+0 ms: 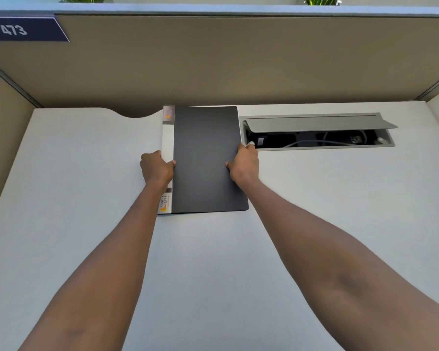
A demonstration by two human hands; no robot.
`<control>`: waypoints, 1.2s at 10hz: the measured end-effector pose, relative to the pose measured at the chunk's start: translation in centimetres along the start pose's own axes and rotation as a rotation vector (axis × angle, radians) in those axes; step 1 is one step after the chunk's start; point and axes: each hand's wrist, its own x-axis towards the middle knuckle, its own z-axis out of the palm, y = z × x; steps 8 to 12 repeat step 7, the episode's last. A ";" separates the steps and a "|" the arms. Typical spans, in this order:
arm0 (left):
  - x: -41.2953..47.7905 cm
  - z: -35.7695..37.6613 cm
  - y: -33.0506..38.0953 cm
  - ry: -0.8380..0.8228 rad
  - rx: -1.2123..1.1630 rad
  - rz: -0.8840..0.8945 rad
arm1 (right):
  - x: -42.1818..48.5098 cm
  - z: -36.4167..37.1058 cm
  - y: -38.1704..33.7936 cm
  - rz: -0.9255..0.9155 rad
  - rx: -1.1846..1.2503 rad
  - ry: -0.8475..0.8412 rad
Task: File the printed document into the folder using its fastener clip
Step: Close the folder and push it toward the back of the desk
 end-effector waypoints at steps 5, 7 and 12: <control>-7.7 1.0 -1.7 0.067 0.424 0.247 | -6.2 1.2 -0.8 -0.374 -0.439 -0.012; -12.2 1.4 -3.0 0.073 0.471 0.354 | -11.6 2.7 1.2 -0.438 -0.456 -0.058; -12.2 1.4 -3.0 0.073 0.471 0.354 | -11.6 2.7 1.2 -0.438 -0.456 -0.058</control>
